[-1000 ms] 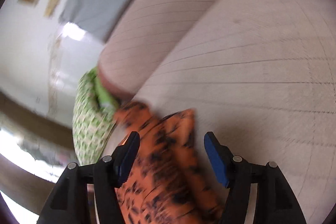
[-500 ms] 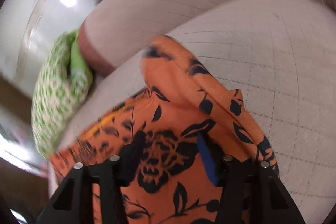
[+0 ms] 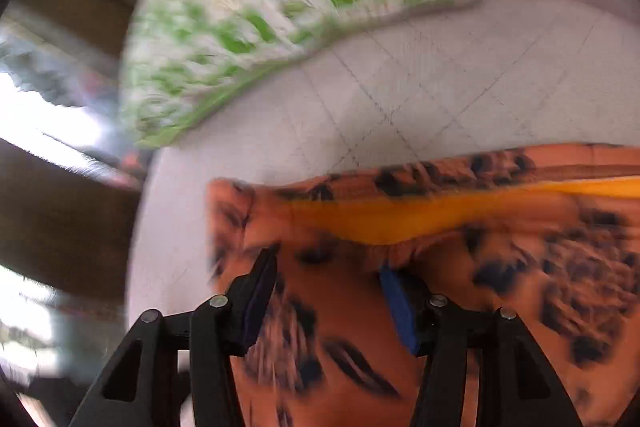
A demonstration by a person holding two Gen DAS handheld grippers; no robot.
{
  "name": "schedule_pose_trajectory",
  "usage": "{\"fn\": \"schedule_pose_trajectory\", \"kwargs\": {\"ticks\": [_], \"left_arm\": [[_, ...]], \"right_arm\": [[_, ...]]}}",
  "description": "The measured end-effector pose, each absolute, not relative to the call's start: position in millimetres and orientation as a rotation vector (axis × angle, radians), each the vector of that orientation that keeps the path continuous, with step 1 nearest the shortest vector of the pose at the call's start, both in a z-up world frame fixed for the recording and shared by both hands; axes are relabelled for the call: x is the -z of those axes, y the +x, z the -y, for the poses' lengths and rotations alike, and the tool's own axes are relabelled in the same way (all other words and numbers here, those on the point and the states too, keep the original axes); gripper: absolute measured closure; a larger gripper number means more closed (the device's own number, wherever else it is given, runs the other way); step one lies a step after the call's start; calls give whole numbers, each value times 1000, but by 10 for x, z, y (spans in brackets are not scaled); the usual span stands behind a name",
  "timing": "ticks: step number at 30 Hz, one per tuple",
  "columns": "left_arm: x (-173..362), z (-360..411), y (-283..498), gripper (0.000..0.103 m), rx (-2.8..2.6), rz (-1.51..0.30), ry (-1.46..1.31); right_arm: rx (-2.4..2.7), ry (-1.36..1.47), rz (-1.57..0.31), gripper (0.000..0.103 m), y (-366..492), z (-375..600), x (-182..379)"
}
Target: Fold small clothes
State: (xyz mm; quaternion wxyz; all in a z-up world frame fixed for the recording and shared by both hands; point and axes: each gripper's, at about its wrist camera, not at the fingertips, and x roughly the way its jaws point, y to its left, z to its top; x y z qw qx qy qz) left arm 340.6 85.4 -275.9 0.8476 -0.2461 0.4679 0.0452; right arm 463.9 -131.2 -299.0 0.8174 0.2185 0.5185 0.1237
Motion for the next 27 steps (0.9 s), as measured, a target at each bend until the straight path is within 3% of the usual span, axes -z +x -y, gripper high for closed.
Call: {"fn": "schedule_pose_trajectory", "kwargs": {"ticks": [7, 9, 11, 15, 19, 27], "left_arm": [[2524, -575, 3267, 48, 1, -907, -446], [2470, -353, 3210, 31, 57, -898, -397], [2479, -141, 3151, 26, 105, -918, -362], [2599, 60, 3136, 25, 79, -997, -287], [2906, 225, 3286, 23, 26, -1111, -167], [2377, -2, 2783, 23, 28, -939, -196]], "right_arm": [[-213, 576, -923, 46, 4436, 1681, 2555], [-167, 531, -876, 46, 4086, 2045, 2385], [-99, 527, -854, 45, 3795, 2472, 2303], [116, 530, -843, 45, 2937, 3545, 2348], [245, 707, -973, 47, 2236, 4324, 2873], [97, 794, -721, 42, 1119, 4374, 2404]]}}
